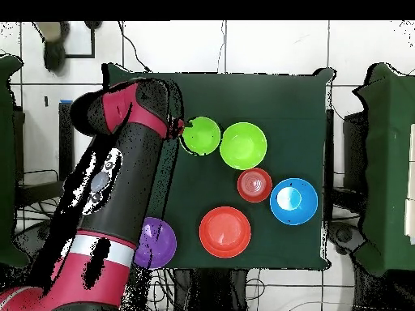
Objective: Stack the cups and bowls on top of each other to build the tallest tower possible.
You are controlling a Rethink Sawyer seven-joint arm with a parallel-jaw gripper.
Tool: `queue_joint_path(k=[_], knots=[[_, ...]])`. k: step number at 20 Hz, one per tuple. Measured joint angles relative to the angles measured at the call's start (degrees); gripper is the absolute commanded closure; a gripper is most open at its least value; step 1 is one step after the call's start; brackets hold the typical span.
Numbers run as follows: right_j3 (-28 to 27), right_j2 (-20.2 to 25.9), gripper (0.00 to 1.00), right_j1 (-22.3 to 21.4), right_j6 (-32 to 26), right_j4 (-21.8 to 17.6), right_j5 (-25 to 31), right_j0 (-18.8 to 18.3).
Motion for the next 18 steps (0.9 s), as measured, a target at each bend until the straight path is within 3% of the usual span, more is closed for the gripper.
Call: queue_joint_path(k=[18], knots=[[-1.8, 0.0, 1.00, 1.0, 0.0, 0.0, 0.0, -0.1]])
